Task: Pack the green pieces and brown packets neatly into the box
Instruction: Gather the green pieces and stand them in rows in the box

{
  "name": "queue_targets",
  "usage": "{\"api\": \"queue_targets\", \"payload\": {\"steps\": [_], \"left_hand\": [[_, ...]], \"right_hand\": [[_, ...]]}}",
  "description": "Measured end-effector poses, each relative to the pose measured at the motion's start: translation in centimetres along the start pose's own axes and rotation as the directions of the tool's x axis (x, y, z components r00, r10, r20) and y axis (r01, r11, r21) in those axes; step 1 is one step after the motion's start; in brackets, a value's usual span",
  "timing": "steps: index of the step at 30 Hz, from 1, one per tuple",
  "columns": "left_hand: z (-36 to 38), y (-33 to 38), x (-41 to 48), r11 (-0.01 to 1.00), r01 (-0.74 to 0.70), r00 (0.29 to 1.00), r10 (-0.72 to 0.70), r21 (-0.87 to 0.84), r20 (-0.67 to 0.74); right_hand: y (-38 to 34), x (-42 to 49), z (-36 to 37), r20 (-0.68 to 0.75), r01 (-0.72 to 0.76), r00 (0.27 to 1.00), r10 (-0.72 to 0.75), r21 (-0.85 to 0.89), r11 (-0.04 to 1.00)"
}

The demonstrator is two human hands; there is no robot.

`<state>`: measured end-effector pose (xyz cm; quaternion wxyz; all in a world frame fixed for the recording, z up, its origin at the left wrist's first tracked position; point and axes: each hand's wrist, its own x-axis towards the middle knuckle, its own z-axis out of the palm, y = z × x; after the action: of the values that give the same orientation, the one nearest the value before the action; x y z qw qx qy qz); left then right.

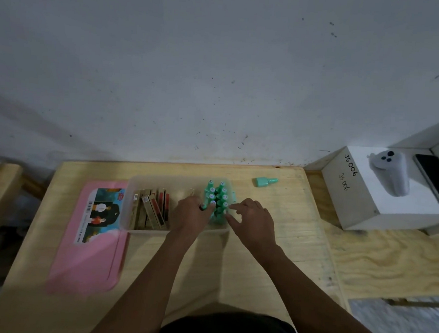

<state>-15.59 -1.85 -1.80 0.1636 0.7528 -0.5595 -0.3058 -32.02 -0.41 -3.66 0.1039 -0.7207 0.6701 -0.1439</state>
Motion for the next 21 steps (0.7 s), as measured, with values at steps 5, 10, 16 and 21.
{"api": "queue_targets", "payload": {"steps": [5,10,16,21], "left_hand": [[1.1,0.6,-0.2,1.0,-0.009,1.0,0.009,0.015,0.009],[1.9,-0.1,-0.6,0.997,-0.064,0.997,0.065,0.045,-0.029],[1.6,0.1,-0.7,0.999,-0.045,0.999,0.045,0.03,-0.028],[1.3,-0.2,-0.4,1.0,-0.007,1.0,0.006,0.014,0.029]], "right_hand": [[0.8,-0.4,-0.5,-0.042,-0.048,0.998,0.052,0.1,0.994],[1.4,-0.8,-0.9,-0.049,-0.078,0.995,0.085,0.124,0.989],[1.7,-1.1,-1.0,-0.016,-0.095,0.995,0.099,0.138,0.986],[2.1,-1.2,-1.0,0.004,-0.12,0.993,0.121,0.17,0.978]]}}
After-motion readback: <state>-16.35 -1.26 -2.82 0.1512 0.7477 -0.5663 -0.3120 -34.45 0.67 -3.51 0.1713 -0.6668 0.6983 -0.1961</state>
